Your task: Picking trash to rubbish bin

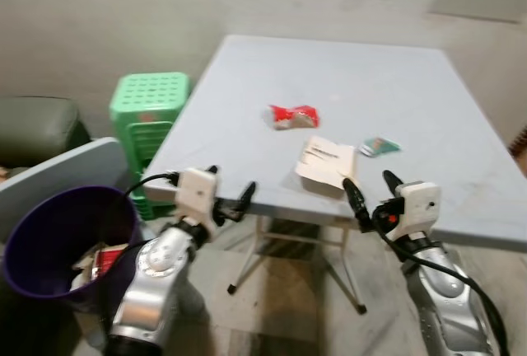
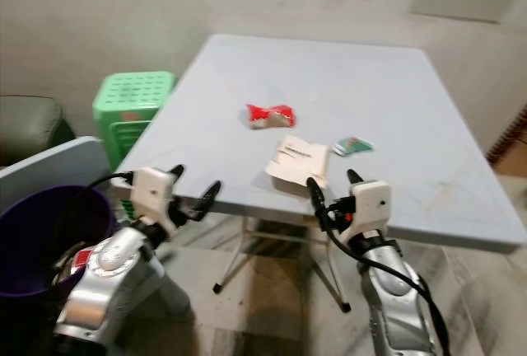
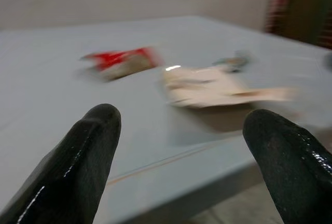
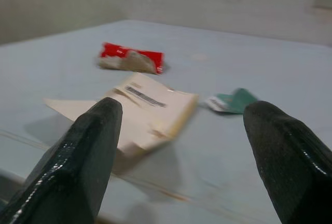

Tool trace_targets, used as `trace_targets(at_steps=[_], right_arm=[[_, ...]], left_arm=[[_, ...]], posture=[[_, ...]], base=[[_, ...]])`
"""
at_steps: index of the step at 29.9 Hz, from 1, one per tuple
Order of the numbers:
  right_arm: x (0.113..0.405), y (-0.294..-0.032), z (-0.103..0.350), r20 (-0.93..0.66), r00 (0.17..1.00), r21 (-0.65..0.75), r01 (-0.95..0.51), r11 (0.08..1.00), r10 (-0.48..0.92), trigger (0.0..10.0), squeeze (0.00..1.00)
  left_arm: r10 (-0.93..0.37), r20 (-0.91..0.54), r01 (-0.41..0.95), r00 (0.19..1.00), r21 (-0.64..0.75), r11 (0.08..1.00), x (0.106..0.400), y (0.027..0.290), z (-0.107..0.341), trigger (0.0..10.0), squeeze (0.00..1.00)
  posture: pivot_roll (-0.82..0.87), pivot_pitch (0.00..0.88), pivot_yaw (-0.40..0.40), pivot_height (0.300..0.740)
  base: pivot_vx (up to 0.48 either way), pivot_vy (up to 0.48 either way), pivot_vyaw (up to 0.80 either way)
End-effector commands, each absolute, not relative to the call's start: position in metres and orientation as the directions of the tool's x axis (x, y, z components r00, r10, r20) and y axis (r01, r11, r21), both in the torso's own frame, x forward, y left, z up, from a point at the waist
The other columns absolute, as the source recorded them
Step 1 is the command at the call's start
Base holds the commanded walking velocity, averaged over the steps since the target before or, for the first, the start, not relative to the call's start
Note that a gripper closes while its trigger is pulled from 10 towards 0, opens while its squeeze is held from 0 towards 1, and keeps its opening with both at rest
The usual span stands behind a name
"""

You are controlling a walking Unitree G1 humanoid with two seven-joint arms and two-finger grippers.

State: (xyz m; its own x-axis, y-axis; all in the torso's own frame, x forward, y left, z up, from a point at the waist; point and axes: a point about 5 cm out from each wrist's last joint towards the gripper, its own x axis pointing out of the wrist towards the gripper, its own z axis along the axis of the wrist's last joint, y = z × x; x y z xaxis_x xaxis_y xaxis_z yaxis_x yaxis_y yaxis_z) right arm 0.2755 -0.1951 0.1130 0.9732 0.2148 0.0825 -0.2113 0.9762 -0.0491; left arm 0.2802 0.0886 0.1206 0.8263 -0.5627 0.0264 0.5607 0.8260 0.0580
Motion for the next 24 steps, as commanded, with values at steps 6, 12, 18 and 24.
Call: trace_targets(at_steps=[6,12,18,24], right_arm=[[0.279,-0.196,0.122,0.085,0.941,-0.19,-0.308,0.932,0.328,10.0,0.0],[0.284,-0.192,0.122,-0.001,0.873,-0.381,-0.451,0.807,0.487,10.0,0.0],[0.292,-0.185,0.12,-0.049,0.836,-0.461,-0.504,0.73,0.546,10.0,0.0],[0.301,-0.173,0.116,-0.094,0.792,-0.53,-0.553,0.643,0.603,10.0,0.0]], left_arm=[[-0.644,0.022,0.64,0.765,0.084,0.763,0.263,0.073,0.116,10.0,0.0],[-0.644,0.002,0.643,0.765,0.062,0.764,0.26,0.073,0.112,10.0,0.0],[-0.621,0.009,0.619,0.784,0.068,0.783,0.268,0.08,0.116,10.0,0.0],[-0.6,0.026,0.597,0.799,0.087,0.798,0.279,0.088,0.123,10.0,0.0]], posture=[[0.03,0.058,-0.019,0.715],[0.02,0.062,-0.019,0.715],[0.02,0.065,-0.025,0.715],[0.03,0.065,-0.03,0.715]], base=[[0.0,0.0,0.0],[0.0,0.0,0.0],[0.0,0.0,0.0],[0.0,0.0,0.0]])
